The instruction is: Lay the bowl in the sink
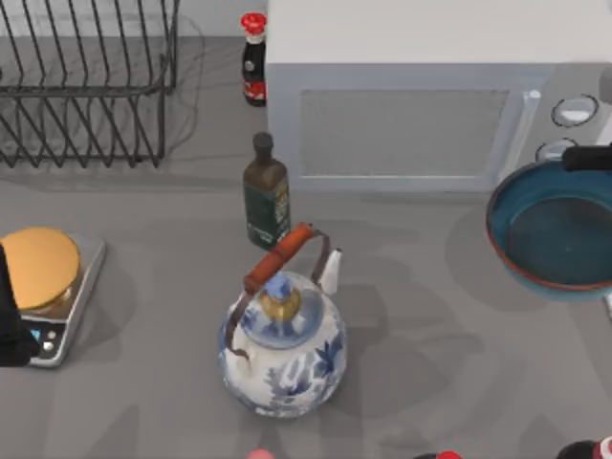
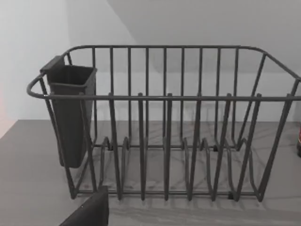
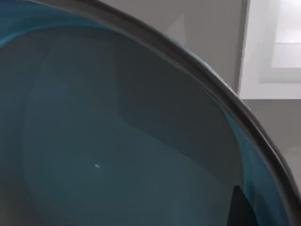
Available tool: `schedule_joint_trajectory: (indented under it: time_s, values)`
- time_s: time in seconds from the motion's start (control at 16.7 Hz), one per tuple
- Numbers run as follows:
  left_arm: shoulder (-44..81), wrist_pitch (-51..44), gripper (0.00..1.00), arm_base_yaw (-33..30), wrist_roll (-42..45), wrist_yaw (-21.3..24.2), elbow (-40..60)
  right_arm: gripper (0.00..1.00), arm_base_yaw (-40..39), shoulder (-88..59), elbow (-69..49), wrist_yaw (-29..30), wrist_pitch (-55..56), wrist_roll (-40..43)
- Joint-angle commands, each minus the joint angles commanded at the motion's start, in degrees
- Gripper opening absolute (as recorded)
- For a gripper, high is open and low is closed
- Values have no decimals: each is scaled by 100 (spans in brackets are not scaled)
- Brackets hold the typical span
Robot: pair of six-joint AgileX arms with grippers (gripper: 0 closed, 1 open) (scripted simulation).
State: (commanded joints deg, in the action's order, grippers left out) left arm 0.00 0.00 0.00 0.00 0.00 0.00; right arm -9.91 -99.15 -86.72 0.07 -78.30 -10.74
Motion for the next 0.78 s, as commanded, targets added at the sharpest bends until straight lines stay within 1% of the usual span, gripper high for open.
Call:
schedule_joint_trajectory:
  time_s: [0.12,0.48,0.66,0.78]
  values:
    - [0,0,100,0,0,0,0,0,-1,83,-169,-2,-171,7]
    - [0,0,100,0,0,0,0,0,25,87,-126,1,-135,1]
    - [0,0,100,0,0,0,0,0,346,259,168,39,244,-2]
    - [0,0,100,0,0,0,0,0,682,437,497,51,771,-8]
